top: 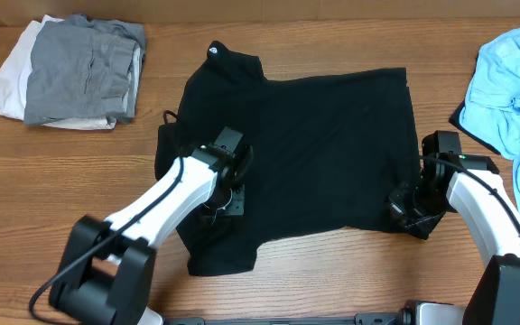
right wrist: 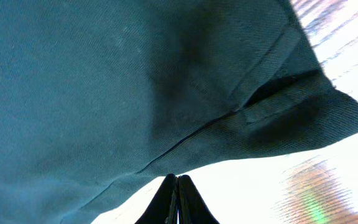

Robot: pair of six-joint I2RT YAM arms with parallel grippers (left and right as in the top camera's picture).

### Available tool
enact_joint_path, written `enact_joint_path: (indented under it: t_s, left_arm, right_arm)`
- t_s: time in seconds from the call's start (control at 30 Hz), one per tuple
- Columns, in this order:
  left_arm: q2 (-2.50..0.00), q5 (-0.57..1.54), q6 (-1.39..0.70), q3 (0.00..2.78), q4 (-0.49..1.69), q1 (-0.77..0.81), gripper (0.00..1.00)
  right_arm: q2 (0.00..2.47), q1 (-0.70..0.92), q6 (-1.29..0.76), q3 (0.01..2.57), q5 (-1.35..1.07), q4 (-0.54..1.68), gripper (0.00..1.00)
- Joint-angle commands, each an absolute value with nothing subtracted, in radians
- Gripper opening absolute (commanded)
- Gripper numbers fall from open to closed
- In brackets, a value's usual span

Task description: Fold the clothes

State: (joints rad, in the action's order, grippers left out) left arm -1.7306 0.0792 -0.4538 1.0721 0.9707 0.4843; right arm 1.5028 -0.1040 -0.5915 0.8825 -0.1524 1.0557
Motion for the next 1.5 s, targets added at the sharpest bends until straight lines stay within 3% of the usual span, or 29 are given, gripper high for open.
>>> enact_joint_path:
  t_s: [0.0, 0.87, 1.47]
  left_arm:
    - [-1.793, 0.107, -0.461, 1.061, 0.963, 0.483, 0.04]
    - [-1.838, 0.139, -0.469, 0.982, 0.942, 0.484, 0.04]
    - [-1.837, 0.127, -0.48, 0.982, 1.103, 0.484, 0.04]
  right_arm:
    - [1.5, -0.108, -0.662, 0.868, -0.099, 1.044, 0.04]
    - [1.503, -0.284, -0.683, 0.707, -0.15, 0.863, 0.04]
    - [1.503, -0.51, -0.696, 0.707, -0.102, 0.871, 0.04]
